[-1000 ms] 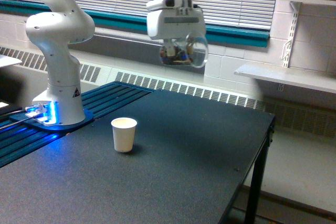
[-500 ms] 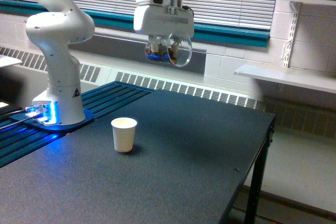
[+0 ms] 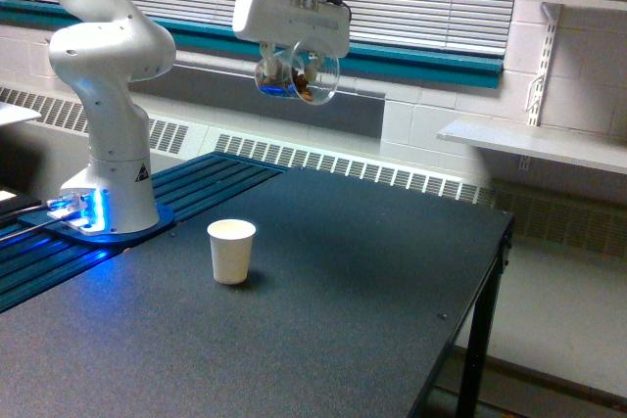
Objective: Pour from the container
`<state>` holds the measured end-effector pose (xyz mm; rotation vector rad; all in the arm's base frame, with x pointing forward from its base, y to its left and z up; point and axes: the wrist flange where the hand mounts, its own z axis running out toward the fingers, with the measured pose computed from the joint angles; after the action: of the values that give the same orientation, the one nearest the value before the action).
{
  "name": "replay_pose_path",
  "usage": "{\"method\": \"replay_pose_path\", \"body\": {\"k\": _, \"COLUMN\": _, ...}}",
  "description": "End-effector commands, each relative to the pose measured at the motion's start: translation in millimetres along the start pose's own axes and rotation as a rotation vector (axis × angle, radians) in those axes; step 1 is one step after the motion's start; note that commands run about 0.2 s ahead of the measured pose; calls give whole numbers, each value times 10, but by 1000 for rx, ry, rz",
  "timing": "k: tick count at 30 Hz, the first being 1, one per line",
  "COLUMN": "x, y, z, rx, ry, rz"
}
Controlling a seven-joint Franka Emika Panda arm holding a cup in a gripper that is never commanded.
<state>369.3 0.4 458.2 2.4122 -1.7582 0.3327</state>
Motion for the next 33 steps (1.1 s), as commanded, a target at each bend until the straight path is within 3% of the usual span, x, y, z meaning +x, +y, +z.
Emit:
{"method": "replay_pose_path", "body": {"k": 1, "x": -70, "y": 75, "z": -65, "rx": -26, "ry": 16, "rz": 16}}
{"method": "replay_pose_path", "body": {"k": 20, "x": -157, "y": 357, "z": -33, "rx": -99, "ry": 15, "rz": 12}}
{"method": "replay_pose_path", "body": {"k": 33, "x": -216, "y": 545, "z": 81, "rx": -138, "ry": -3, "rz": 7}}
